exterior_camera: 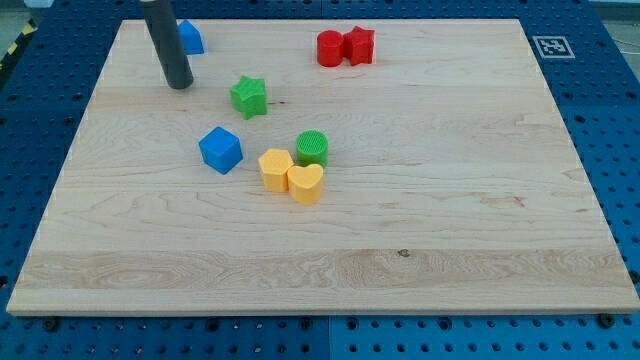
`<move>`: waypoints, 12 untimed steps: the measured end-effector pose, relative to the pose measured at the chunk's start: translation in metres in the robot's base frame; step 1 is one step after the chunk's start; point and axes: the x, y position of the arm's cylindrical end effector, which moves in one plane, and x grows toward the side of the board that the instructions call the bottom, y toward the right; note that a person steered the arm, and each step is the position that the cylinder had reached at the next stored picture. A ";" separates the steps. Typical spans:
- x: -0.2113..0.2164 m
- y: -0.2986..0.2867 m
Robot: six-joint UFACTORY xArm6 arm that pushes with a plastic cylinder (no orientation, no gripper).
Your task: Add the blue cube into the blue triangle
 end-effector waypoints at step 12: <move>0.123 0.110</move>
